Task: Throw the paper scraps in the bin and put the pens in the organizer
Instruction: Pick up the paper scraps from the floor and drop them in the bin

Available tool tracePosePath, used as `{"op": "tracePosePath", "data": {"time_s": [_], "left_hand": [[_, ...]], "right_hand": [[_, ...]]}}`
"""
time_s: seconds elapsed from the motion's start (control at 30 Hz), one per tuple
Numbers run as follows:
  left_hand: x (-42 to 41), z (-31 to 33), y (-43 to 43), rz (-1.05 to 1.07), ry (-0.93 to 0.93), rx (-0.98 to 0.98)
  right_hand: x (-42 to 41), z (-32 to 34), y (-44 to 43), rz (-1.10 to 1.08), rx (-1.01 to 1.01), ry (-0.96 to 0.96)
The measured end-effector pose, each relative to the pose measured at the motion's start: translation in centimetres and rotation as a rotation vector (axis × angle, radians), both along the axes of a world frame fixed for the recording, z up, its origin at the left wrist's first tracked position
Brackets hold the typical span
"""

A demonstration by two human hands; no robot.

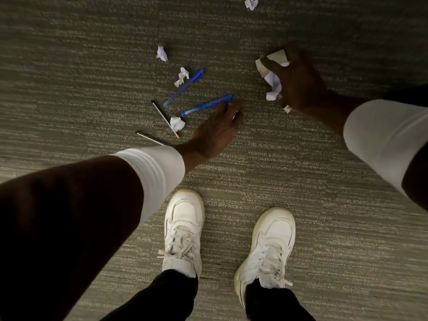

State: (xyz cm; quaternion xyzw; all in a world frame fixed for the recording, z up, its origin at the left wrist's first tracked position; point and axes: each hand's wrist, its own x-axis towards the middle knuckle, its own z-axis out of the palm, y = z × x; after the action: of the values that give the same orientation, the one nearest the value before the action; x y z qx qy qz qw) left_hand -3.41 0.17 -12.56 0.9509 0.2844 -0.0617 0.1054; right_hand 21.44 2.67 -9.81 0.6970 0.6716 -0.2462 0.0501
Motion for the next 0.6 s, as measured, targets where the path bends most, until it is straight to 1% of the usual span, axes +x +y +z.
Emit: {"op": "tracePosePath", "data": {"time_s": [0.07, 0.13, 0.23, 0.3, 0.47, 0.5, 0.6], "left_hand": [[0.1, 0.1, 0.0, 0.014, -0.007, -0.020], [0.2, 0.2, 0.0, 0.020, -0.012, -0.032], [0.2, 0.2, 0.0, 0.012, -0.019, -0.022], [0.1, 0.1, -0.2, 0.008, -0.016, -0.017], [0.3, -0.4, -0.7, 0.060, -0.038, -0.038], [0.4, -0.4, -0.7, 0.088, -0.048, -0.060], [1.1, -0.4, -0.6, 0.228, -0.084, -0.122]], "right_hand": [[0.1, -0.2, 0.4, 0.098, 0.019, -0.075], [0.1, -0.1, 0.4, 0.134, 0.009, -0.074], [-0.8, 0.0, 0.0, 0.171, 0.059, -0.134], [-1.2, 0.2, -0.2, 0.116, 0.074, -0.120], [-1.3, -0.5, -0.2, -0.044, 0.097, 0.033], [-1.2, -0.8, -0.1, -0.093, 0.086, 0.081], [-0.5, -1.6, -0.1, -0.344, 0.060, 0.206]]}}
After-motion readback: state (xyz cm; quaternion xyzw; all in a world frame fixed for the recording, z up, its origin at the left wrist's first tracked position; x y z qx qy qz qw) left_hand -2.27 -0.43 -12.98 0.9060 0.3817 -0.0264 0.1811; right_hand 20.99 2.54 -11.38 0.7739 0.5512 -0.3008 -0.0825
